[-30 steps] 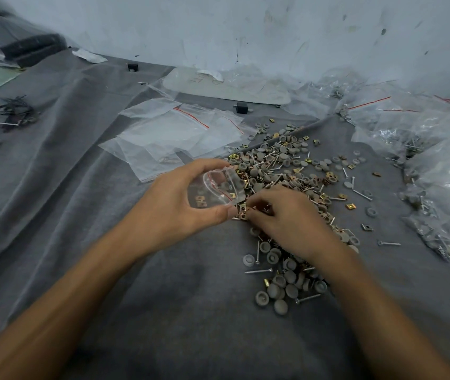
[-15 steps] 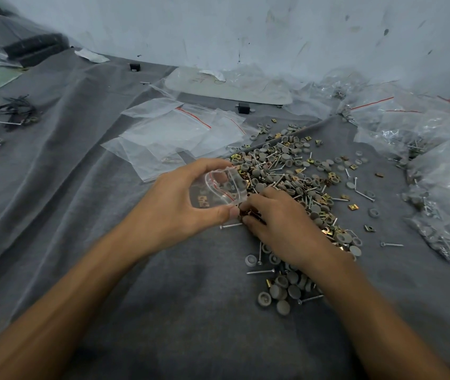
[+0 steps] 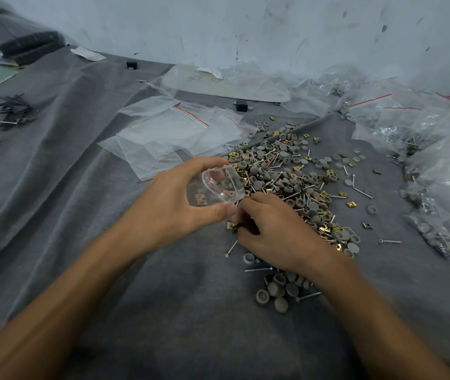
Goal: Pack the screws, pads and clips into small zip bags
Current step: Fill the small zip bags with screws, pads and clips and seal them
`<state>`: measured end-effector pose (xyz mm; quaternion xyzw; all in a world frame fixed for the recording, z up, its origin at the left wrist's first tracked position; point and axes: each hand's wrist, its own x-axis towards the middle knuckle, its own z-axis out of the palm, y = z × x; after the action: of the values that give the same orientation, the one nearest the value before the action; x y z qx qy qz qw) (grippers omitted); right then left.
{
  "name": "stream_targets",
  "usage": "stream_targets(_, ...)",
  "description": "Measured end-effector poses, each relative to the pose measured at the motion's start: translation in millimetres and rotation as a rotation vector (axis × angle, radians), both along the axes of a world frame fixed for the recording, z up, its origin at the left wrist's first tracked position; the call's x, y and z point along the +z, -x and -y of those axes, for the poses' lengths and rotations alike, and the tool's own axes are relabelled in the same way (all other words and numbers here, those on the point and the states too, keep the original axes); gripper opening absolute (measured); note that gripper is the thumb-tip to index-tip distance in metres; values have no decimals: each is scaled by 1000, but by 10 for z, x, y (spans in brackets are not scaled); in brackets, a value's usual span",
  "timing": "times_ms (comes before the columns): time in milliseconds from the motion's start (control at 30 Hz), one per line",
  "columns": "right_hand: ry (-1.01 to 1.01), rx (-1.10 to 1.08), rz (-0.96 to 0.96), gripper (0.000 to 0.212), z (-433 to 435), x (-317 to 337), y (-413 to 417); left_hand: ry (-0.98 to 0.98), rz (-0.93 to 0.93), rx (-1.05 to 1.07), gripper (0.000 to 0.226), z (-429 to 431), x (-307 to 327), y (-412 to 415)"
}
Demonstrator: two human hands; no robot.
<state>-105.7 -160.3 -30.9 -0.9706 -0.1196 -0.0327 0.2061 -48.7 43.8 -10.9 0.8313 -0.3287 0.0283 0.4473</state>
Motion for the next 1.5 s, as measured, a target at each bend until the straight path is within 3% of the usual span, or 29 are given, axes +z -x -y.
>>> stream_targets(500, -49, 46, -1, 7, -66, 11, 26, -10, 14, 14, 71, -9, -30, -8)
stream_targets(667, -75, -38, 23, 5, -7, 34, 16, -9, -1, 14, 71, -17, -27, -7)
stream_targets(933, -271, -241, 234, 5, 317, 172, -37, -21, 12, 5, 58, 16, 13, 52)
stream_targets(1033, -430, -275, 306, 8, 328, 218, -22, -25, 19, -2, 59, 21, 9, 59)
stream_targets(1200, -780, -160, 258, 11, 213, 326, 14, -51, 35, 4, 62, 36, -15, 42)
stream_targets(1500, -774, -34, 109, 8, 27, 259, 45, -54, 36, 9, 64, 75, 17, 80)
